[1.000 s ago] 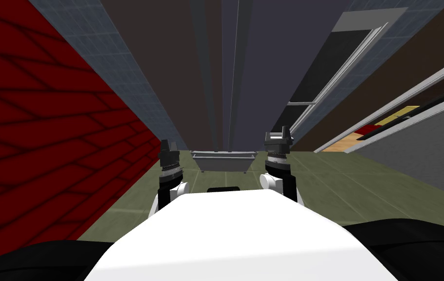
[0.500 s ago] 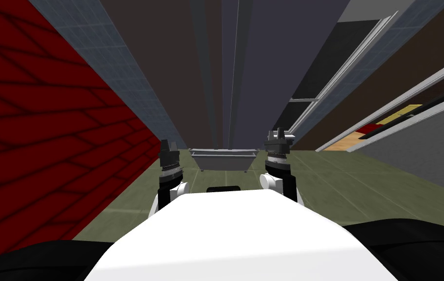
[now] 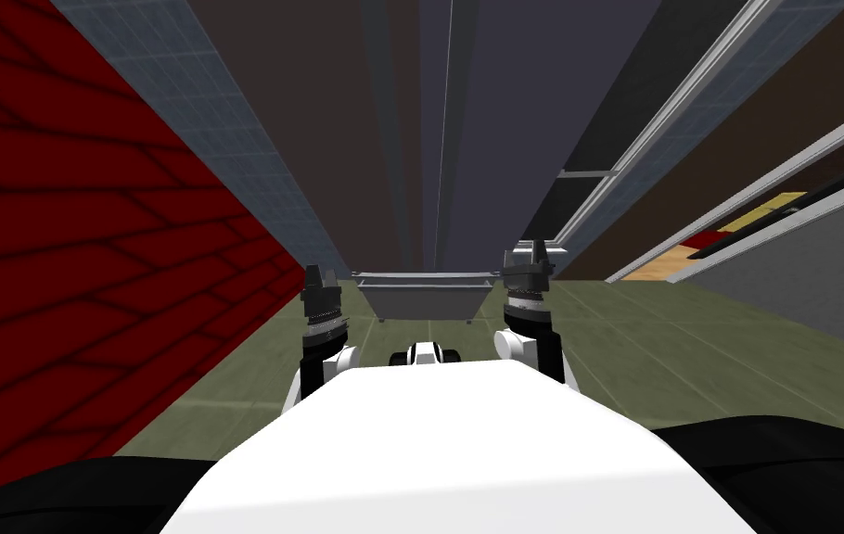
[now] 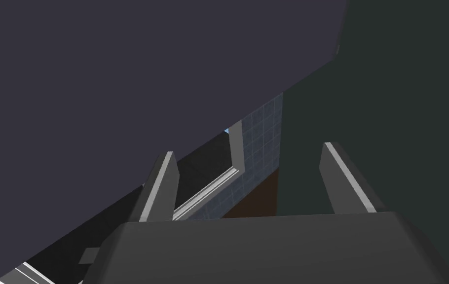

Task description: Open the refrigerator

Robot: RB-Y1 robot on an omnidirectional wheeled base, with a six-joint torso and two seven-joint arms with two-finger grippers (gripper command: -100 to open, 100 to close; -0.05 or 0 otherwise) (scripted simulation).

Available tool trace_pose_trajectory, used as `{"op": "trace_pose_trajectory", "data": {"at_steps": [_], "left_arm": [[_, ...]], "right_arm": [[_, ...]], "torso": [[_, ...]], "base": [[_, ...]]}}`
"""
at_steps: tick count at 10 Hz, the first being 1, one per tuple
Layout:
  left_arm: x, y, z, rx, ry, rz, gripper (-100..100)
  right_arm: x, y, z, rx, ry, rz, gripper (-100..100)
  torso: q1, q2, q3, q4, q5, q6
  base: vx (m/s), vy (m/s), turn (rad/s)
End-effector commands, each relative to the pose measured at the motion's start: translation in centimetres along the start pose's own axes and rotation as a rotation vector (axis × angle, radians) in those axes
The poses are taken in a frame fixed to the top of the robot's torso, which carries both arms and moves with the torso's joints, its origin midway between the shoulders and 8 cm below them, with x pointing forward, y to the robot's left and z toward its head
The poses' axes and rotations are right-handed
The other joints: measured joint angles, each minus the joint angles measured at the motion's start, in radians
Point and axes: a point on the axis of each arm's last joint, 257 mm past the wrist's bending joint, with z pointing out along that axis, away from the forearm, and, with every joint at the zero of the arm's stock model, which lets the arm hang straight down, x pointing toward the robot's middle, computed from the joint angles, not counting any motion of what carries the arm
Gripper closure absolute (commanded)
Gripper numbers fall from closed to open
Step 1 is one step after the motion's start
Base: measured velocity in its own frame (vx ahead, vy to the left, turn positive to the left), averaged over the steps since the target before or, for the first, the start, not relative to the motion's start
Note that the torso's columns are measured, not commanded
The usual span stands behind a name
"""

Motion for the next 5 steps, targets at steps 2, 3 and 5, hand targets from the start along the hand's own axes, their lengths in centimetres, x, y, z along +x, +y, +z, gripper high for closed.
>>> {"op": "trace_pose_trajectory", "data": {"at_steps": [2,3,5], "left_arm": [[0.0,0.0,0.0,0.0,0.0,0.0,0],[0.0,0.0,0.0,0.0,0.0,0.0,0],[0.0,0.0,0.0,0.0,0.0,0.0,0]], "right_arm": [[1.3,-1.3,-0.3,0.028,0.088,-0.152,-100],[1.7,-1.8,-0.4,0.036,0.114,-0.205,-100],[2.3,-3.0,-0.6,0.052,0.164,-0.313,-100]], "torso": [[0.001,0.012,-0.024,0.013,0.0,0.0],[0.0,0.012,-0.025,0.013,0.0,0.0],[-0.001,0.013,-0.025,0.014,0.0,0.0]], "base": [[0.025,0.067,-0.07],[0.037,0.078,-0.085],[0.034,0.089,-0.108]]}}
